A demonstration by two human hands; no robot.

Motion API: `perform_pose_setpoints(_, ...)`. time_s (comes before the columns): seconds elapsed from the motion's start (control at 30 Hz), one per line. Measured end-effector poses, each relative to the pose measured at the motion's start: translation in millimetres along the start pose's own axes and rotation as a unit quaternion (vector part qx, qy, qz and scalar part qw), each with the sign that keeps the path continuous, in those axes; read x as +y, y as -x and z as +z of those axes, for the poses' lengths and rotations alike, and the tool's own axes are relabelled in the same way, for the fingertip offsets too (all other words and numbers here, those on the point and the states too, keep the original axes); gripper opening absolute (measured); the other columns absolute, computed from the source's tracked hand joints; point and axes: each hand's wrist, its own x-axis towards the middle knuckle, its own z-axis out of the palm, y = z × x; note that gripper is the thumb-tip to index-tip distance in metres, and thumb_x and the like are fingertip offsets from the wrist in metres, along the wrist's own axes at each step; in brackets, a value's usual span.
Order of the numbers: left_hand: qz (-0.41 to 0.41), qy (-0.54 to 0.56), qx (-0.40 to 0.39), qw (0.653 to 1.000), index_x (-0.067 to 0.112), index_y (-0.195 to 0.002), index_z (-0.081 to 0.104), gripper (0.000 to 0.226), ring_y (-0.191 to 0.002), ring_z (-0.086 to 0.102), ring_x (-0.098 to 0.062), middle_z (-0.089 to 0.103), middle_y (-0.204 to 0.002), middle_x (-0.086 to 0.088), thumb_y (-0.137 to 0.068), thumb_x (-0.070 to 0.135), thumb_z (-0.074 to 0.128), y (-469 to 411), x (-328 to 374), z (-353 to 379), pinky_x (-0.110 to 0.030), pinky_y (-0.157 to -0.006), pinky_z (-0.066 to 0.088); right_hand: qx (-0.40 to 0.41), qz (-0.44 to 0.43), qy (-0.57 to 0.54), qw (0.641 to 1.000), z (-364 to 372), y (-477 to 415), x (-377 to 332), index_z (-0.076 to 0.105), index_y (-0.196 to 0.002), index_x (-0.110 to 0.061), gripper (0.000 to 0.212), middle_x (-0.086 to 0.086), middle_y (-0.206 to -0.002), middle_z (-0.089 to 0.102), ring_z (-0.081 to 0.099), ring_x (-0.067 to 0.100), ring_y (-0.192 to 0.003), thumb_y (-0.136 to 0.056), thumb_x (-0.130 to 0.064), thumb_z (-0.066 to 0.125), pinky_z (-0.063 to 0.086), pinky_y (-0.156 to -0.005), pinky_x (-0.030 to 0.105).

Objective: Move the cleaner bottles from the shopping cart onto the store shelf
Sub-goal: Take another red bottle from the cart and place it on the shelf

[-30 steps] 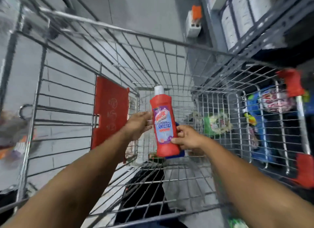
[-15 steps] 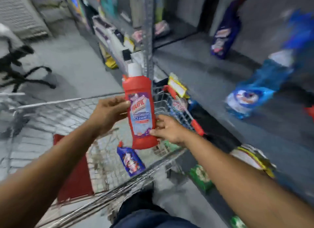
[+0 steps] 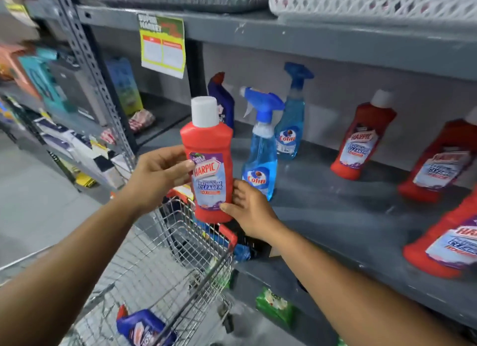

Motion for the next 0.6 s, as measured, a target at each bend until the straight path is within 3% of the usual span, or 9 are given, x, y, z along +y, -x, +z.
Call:
perform_pose_setpoints(0.07,0.003,-0.002,-0.024,1.0,0.008,-0.115,0.065,0.056,-0.094,0.068,-0.02,0.075,-0.104,-0.004,-0.067,0.033,0.079,-7.2,-1.7,12.3,-0.034,-0.08,0.058,0.02,-0.004,0.008,1.0,-15.5,9.3,4.5,0.047,-0.123,-0.015,0.047,-0.005,-0.111,0.061,0.062,-0.001,-0.095,-0.082,0.005,0.062,0.049,-0.084,0.01)
perform_pose_setpoints(0.2,0.02,-0.005,-0.094,0.995,0.014,-0.109,0.068,0.032,-0.091,0.07,-0.012,0.077,-0.097,0.003,-0.078,0.005,0.066,-16.6,-10.6,60.4,-0.03,-0.079,0.059,0.101,0.002,0.009,0.995,-56.4,41.5,22.3,0.051,-0.107,-0.03,0.048,-0.012,-0.105,0.063,0.064,-0.007,-0.093,-0.08,0.008,0.063,0.05,-0.082,0.013)
perform_pose_setpoints(0.33,0.02,0.01,-0.168,0.986,0.008,-0.113,0.063,0.036,-0.088,0.07,-0.008,0.077,-0.091,0.007,-0.083,-0.01,0.056,-26.8,-26.1,119.2,-0.022,-0.074,0.056,0.189,0.015,0.03,0.981,-98.3,78.3,38.9,0.053,-0.11,-0.026,0.047,-0.008,-0.109,0.064,0.065,-0.005,-0.095,-0.079,0.008,0.064,0.052,-0.089,0.017)
perform_pose_setpoints(0.4,0.006,0.021,-0.194,0.981,0.006,-0.117,0.061,0.036,-0.09,0.069,-0.01,0.077,-0.093,0.003,-0.085,-0.01,0.054,-34.6,-36.2,150.6,-0.025,-0.075,0.058,0.231,0.019,0.033,0.972,-117.9,95.0,44.6,0.051,-0.118,-0.016,0.048,-0.008,-0.109,0.063,0.064,-0.008,-0.094,-0.079,0.011,0.062,0.051,-0.083,0.012)
perform_pose_setpoints(0.5,-0.018,0.038,-0.224,0.974,-0.002,-0.123,0.057,0.036,-0.097,0.066,-0.018,0.07,-0.106,-0.013,-0.087,-0.005,0.055,-42.2,-49.5,195.8,-0.033,-0.081,0.059,0.284,0.023,0.048,0.957,-142.9,117.3,52.9,0.046,-0.125,-0.017,0.053,-0.01,-0.111,0.062,0.063,-0.01,-0.095,-0.082,0.011,0.057,0.049,-0.082,0.009)
perform_pose_setpoints(0.6,-0.013,0.04,-0.244,0.969,-0.003,-0.125,0.055,0.038,-0.092,0.067,-0.012,0.069,-0.104,-0.013,-0.088,-0.005,0.055,-42.5,-52.4,233.4,-0.026,-0.076,0.058,0.336,0.025,0.057,0.94,-158.7,132.0,62.9,0.045,-0.128,-0.015,0.051,-0.005,-0.113,0.061,0.061,-0.012,-0.094,-0.085,0.011,0.053,0.047,-0.082,0.008)
